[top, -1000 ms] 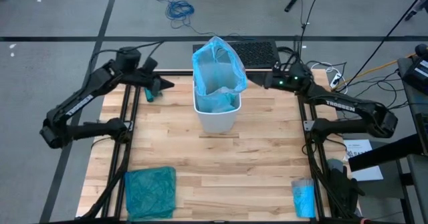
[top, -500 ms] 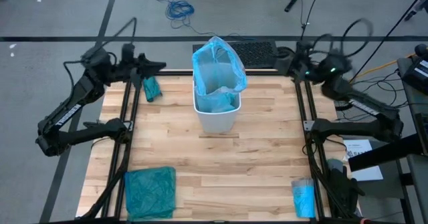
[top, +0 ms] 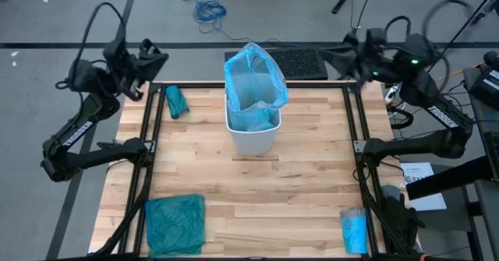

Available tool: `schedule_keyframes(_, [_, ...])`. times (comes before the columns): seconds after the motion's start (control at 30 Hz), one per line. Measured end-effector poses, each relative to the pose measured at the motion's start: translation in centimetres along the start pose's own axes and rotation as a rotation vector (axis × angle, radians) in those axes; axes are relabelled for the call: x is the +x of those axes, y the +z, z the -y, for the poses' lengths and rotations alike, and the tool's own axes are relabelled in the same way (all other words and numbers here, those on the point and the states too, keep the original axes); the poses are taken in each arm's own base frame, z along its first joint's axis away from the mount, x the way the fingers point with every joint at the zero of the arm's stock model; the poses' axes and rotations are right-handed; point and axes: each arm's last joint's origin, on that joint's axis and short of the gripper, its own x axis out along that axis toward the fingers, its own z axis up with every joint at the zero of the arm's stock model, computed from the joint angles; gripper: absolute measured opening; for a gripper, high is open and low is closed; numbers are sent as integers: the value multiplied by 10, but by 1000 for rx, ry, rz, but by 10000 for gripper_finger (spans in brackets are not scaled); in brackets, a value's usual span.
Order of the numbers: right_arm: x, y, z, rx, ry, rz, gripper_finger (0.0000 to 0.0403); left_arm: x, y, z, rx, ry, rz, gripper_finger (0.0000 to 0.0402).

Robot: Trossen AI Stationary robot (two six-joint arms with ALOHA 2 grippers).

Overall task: Place trash/remove bag and relplace
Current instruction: Remove the blue trash bag from the white trash bin

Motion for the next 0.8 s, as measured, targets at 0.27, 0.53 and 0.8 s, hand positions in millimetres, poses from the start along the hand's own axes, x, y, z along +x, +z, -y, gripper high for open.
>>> schedule_keyframes(0.27, [13,-17,15,260,-69,-138,0,8,-9,-15,-419,61,-14,0])
schedule_keyframes(0.53, [18,-19,17,258,-61,-151,0,18,-23,-31,-721,68,-93,0])
schedule_keyframes(0.8, [18,-32,24,281,-111,-224,0,19,-24,-32,-734,69,-101,0])
